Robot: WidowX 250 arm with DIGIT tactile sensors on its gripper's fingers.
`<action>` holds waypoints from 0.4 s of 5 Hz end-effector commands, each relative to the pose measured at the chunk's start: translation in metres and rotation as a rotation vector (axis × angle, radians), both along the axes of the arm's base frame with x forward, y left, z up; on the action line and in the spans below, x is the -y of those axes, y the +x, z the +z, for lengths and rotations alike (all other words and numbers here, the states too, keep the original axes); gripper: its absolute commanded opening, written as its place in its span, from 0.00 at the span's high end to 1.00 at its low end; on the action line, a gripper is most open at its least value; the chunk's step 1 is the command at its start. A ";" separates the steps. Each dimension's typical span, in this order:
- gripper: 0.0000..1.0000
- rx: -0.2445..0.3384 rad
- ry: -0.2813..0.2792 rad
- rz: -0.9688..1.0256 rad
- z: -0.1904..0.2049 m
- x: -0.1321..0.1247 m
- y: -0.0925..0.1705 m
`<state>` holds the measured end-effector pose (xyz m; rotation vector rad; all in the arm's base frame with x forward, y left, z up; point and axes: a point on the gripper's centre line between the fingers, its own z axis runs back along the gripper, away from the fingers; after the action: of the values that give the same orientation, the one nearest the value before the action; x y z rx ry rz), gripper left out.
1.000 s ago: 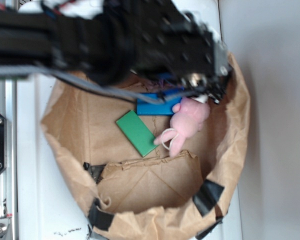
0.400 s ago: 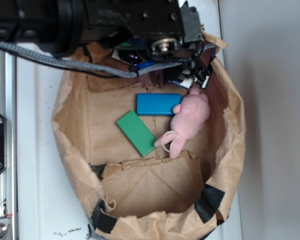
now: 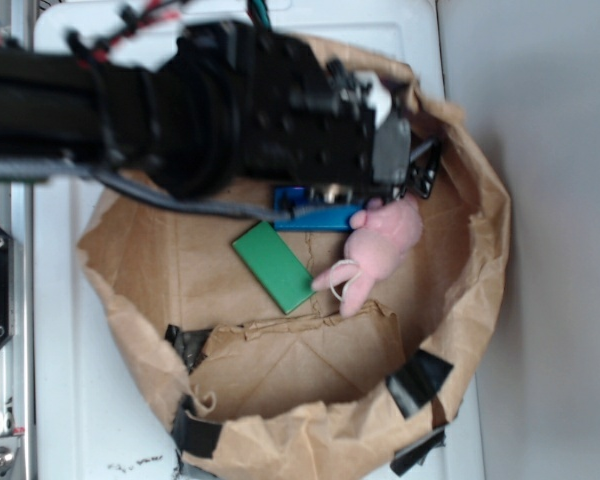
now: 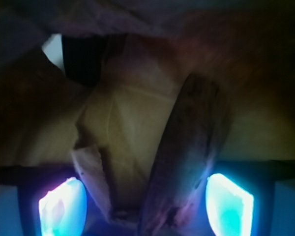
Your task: Grab the wood chip.
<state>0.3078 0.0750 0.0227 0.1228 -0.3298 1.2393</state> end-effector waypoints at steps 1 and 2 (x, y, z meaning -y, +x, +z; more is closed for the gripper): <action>1.00 0.060 0.020 0.009 0.005 0.002 0.006; 1.00 0.030 -0.028 0.003 0.028 0.007 -0.002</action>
<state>0.2966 0.0610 0.0300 0.1177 -0.2686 1.2754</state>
